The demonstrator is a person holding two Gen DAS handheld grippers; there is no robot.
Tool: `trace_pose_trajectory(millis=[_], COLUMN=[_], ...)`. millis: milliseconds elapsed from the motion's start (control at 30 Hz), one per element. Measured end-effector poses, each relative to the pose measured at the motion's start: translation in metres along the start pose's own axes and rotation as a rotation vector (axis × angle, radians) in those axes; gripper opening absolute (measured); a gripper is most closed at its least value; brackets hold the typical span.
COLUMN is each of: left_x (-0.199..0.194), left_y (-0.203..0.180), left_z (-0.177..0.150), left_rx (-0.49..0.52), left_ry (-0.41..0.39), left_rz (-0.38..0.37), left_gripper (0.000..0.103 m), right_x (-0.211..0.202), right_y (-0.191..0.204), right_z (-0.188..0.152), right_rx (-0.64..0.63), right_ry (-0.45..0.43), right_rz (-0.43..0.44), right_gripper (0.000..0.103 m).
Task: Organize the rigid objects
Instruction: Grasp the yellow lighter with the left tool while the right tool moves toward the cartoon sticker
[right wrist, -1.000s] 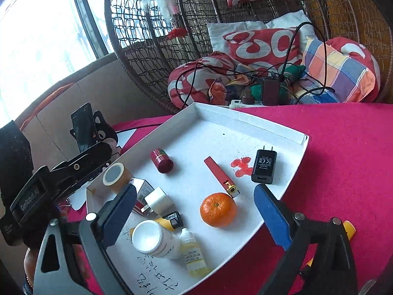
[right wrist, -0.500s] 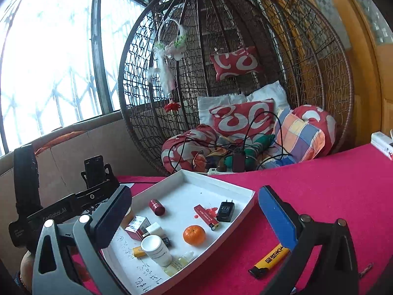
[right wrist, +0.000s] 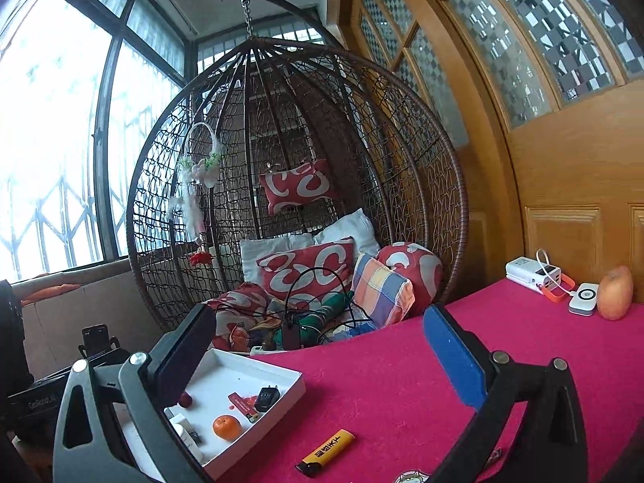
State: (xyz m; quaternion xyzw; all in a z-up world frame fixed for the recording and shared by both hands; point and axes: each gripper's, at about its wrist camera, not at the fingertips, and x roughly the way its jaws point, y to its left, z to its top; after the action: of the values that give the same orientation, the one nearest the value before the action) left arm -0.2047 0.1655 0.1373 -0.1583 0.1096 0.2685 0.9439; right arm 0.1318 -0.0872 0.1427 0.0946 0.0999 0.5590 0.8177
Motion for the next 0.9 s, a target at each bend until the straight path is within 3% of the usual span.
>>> trace_pose_trajectory(millis=[167, 333, 567, 733, 800, 833, 867, 900], left_x=[0.019, 0.033, 0.078, 0.129, 0.153, 0.165, 0.176, 0.185], left_y=[-0.01, -0.018, -0.047, -0.077, -0.082, -0.083, -0.085, -0.084], left_z=[-0.009, -0.022, -0.054, -0.074, -0.079, -0.082, -0.085, -0.088], left_rx=[0.034, 0.062, 0.14, 0.211, 0.225, 0.23, 0.232, 0.233], left_ry=[0.123, 0.197, 0.371, 0.478, 0.527, 0.561, 0.596, 0.624], left_rz=[-0.001, -0.017, -0.054, -0.084, -0.067, -0.053, -0.041, -0.033], left_gripper=[0.103, 0.103, 0.103, 0.103, 0.093, 0.077, 0.069, 0.069], right_x=[-0.009, -0.014, -0.025, -0.023, -0.022, -0.022, -0.022, -0.022], right_y=[-0.028, -0.067, -0.127, -0.156, -0.161, -0.162, -0.162, -0.162], right_z=[-0.01, -0.03, -0.061, -0.078, -0.08, -0.081, -0.081, -0.081], right_rx=[0.024, 0.066, 0.199, 0.344, 0.372, 0.378, 0.382, 0.385], right_ry=[0.036, 0.113, 0.22, 0.31, 0.323, 0.328, 0.332, 0.335], right_rz=[-0.042, -0.145, -0.295, -0.305, -0.292, -0.287, -0.285, -0.285], right_gripper=[0.103, 0.103, 0.103, 0.103, 0.103, 0.103, 0.103, 0.103])
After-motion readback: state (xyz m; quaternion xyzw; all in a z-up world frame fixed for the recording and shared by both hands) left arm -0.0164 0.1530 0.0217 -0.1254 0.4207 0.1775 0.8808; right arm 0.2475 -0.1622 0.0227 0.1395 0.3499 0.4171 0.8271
